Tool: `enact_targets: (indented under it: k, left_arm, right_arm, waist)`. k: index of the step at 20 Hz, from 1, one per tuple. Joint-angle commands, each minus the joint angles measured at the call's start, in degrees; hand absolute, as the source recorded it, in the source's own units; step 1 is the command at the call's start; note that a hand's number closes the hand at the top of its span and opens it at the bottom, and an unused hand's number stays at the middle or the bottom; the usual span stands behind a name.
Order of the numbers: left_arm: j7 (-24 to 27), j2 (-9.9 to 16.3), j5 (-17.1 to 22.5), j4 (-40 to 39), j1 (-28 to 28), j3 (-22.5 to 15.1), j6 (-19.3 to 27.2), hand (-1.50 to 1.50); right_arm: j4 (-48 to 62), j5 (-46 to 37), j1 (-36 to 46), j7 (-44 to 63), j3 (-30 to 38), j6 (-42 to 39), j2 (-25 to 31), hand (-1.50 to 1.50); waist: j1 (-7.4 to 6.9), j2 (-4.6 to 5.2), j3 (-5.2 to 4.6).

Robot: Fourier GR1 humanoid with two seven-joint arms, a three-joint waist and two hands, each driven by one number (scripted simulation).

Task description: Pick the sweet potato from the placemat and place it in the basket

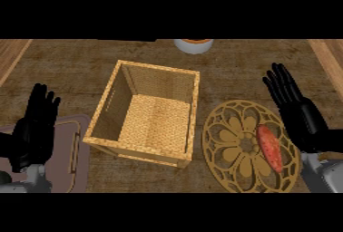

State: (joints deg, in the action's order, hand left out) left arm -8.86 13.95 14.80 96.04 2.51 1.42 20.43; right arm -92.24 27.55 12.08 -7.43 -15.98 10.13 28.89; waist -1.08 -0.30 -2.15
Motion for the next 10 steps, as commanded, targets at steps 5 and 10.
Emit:
enact_targets:
  k: [5,10]
  left_arm:
    - [5.76,9.84,-10.49,-0.24,5.35,-6.57,-8.44,0.00]
    - [8.32,13.15,-11.59,-3.76,5.51,-7.45,-13.57,0.00]
  right_arm:
    - [-0.69,4.32,6.02,2.58,-10.22,-18.00,-1.56,1.50]
    - [-6.90,9.37,-0.08,6.50,-17.05,-12.28,-12.86,1.50]
  waist:
    - [-0.33,1.15,2.35]
    - [1.86,0.27,2.08]
